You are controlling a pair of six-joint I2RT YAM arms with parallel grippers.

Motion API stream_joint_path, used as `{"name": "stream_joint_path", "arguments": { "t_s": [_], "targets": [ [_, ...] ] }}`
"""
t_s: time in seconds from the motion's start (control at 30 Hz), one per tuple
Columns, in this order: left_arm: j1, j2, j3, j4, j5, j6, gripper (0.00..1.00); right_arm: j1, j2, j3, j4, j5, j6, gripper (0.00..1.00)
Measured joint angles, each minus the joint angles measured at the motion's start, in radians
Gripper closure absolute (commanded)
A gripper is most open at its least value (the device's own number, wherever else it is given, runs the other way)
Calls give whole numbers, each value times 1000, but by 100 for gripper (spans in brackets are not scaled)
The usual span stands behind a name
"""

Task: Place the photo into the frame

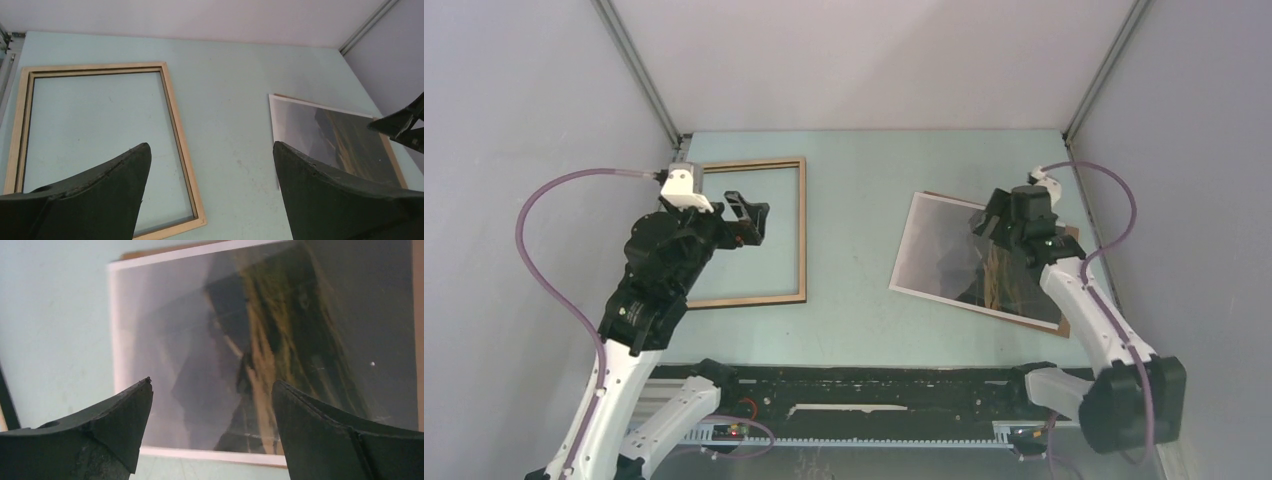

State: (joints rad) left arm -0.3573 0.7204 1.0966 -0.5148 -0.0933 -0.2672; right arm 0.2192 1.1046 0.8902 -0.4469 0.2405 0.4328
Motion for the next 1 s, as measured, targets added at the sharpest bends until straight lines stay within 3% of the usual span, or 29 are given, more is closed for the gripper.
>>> {"name": "stream_joint_path", "arguments": {
  "t_s": [0.27,0.33,0.47,0.67,1.0],
  "targets": [
    [-34,-32,-38,7,-14,7,0,-426,136,-96,169,-146,123,7],
    [-64,-55,-39,11,-26,10,0,-512,161,-109,209,-171,136,1],
    [-127,-104,-39,21,-42,16,0,-649,220,-113,276,-202,142,0],
    [-235,-132,-39,27,-89,36,0,-739,310,-107,327,-238,129,0],
    [-384,-130,-44,23,-219,76,0,-810,519,42,248,-196,56,0]
  ]
}}
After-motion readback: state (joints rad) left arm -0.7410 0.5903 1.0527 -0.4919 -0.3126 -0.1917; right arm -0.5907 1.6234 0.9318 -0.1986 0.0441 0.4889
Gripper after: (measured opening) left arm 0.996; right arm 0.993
